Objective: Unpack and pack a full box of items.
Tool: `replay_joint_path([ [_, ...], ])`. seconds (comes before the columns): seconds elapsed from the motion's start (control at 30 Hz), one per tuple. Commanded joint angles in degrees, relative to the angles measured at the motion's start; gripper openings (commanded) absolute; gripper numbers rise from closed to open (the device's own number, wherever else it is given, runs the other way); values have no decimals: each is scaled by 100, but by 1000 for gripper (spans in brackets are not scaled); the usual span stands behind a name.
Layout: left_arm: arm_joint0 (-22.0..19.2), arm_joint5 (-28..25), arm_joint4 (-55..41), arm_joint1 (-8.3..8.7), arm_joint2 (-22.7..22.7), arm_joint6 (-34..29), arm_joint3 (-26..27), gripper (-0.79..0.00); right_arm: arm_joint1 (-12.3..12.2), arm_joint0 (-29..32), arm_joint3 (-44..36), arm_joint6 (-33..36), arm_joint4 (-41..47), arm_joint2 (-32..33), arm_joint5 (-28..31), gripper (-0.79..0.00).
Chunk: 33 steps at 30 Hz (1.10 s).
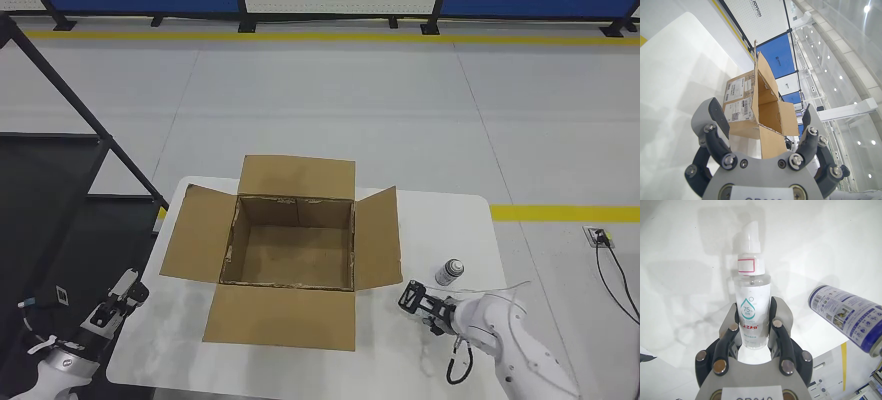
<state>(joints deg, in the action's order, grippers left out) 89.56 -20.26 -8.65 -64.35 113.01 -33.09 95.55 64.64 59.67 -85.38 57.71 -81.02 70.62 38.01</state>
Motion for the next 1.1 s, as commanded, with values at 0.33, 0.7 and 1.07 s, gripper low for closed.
replay_joint_path([
  [0.33,0,0,0,0,0,0,0,0,-228,937,-1288,-430,555,1066,269,-785],
  [0.7,0,0,0,0,0,0,0,0,-296,2278,-3859,-640,1750,2338,-1153,-785],
  [1.07,0,0,0,0,0,0,0,0,-146,582,-4262,-629,2219,1064,-2930,-785],
])
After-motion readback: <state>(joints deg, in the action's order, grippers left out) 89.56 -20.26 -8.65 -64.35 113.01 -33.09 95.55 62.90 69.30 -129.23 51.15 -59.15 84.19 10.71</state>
